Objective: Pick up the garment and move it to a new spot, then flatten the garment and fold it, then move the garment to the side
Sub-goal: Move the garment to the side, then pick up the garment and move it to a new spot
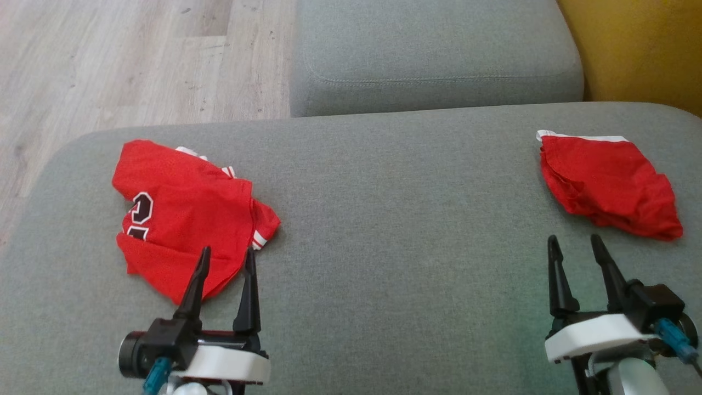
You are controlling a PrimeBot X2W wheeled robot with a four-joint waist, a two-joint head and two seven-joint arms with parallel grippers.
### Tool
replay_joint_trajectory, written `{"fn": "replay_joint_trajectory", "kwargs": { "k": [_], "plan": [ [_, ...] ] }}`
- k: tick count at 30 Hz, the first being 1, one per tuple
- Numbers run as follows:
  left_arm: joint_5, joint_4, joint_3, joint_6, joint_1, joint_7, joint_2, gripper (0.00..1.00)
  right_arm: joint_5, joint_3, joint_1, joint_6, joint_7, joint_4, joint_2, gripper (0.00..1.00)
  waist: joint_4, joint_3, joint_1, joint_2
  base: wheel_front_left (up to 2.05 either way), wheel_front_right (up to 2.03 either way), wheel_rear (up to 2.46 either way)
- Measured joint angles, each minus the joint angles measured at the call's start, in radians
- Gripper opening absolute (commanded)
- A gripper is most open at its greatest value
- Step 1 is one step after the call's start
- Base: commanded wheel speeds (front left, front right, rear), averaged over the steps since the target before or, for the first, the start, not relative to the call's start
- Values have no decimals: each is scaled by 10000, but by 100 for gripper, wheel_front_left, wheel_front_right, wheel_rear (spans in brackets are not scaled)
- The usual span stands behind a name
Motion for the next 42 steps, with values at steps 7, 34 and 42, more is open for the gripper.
{"fn": "replay_joint_trajectory", "kwargs": {
  "k": [7,34,42],
  "plan": [
    [0,-2,27,-2,28,0,0,100,46,102,70,0,-31,-38,2,100,52,-41,0,0,0,0,0],
    [222,159,267,-77,31,0,8,100,955,1685,387,0,-33,-2,10,100,2154,-230,0,0,0,0,0],
    [295,174,431,-123,58,0,13,100,1118,1954,393,0,-35,4,12,100,2909,-318,0,0,0,0,0]
  ]
}}
